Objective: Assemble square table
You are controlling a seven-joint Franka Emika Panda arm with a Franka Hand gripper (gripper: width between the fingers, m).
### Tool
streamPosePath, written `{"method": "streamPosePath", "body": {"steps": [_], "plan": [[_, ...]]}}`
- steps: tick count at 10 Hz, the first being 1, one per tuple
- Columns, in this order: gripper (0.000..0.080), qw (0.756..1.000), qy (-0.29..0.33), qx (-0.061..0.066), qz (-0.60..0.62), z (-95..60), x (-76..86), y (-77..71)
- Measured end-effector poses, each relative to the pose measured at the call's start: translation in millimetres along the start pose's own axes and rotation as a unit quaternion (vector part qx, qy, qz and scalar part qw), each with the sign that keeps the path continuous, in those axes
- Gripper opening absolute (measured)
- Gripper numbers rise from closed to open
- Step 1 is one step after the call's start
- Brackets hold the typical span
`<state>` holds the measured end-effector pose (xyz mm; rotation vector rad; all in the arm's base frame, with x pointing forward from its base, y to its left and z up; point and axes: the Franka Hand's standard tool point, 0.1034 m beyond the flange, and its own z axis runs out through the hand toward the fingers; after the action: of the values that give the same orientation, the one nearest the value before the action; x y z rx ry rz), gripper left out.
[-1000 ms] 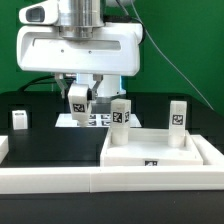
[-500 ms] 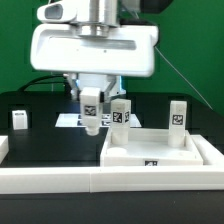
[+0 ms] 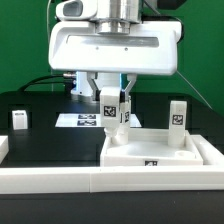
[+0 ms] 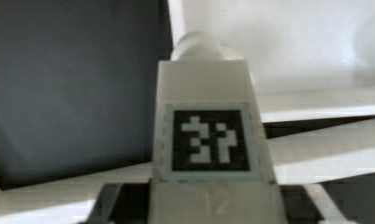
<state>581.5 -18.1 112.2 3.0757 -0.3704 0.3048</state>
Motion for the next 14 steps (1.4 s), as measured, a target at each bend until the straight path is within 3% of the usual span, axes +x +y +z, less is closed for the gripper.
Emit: {"method": "streamPosePath", "body": {"steps": [4, 5, 8, 9, 11, 14], "plan": [[0.029, 0.999, 0.004, 0.021, 0.034, -10.3, 2.2, -66.0], [0.029, 0.999, -0.002, 0.023, 0.03, -12.8, 3.0, -72.2], [0.029, 0.999, 0.007, 0.022, 0.031, -11.3, 3.8, -70.2], [0.029, 0.998, 0.042, 0.027, 0.032, -12.3, 8.4, -73.4], [0.029, 0.992, 0.119, 0.041, 0.032, -11.0, 2.7, -93.4], [0.029, 0.992, 0.117, 0.041, 0.021, -6.4, 2.9, -108.1]]}}
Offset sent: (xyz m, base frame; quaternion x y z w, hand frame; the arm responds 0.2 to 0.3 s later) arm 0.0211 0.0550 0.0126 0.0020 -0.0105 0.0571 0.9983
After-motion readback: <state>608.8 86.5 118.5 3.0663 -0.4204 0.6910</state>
